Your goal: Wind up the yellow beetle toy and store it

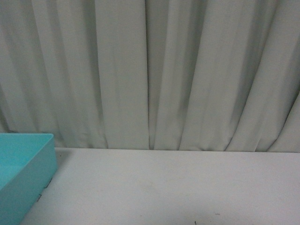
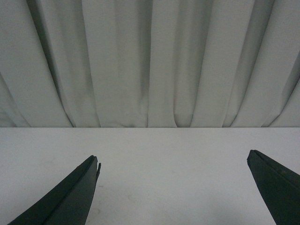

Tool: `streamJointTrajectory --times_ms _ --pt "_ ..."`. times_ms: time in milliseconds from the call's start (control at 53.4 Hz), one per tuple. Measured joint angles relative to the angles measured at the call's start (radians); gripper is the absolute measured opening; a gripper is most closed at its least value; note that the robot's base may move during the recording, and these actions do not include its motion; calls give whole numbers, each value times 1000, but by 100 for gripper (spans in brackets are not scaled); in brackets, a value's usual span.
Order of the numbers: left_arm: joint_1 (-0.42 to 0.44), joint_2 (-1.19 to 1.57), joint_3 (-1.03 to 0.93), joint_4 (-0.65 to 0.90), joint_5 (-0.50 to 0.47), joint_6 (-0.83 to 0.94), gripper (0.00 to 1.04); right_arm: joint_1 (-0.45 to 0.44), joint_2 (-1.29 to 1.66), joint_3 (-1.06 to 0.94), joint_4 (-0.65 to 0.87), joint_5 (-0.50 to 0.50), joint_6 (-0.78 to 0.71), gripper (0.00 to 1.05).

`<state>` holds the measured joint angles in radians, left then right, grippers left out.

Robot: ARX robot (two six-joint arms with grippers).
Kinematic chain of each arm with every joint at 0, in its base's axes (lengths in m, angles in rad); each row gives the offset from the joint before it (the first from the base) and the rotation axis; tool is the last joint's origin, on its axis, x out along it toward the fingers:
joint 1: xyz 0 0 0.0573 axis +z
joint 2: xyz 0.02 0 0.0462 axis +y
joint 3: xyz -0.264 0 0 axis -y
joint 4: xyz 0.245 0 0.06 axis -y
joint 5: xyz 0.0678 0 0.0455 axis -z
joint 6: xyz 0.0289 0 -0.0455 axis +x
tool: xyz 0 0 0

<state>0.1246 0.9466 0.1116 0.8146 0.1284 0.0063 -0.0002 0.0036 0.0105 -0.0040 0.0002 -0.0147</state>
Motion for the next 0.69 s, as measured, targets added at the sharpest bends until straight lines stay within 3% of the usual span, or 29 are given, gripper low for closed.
streamJointTrajectory --times_ms 94,150,262,337,692 --pt "-25 -85 -29 -40 -26 0 2 0 0 0 0 0 0 98" --pt "-33 -78 -58 31 -32 0 2 0 0 0 0 0 0 98" --pt "-98 -127 -93 -60 -111 -1 2 0 0 0 0 0 0 98" --pt "-131 -189 -100 -98 -114 0 2 0 0 0 -1 -1 0 98" --pt "-125 -441 -101 -317 -129 -1 2 0 0 0 0 0 0 98"
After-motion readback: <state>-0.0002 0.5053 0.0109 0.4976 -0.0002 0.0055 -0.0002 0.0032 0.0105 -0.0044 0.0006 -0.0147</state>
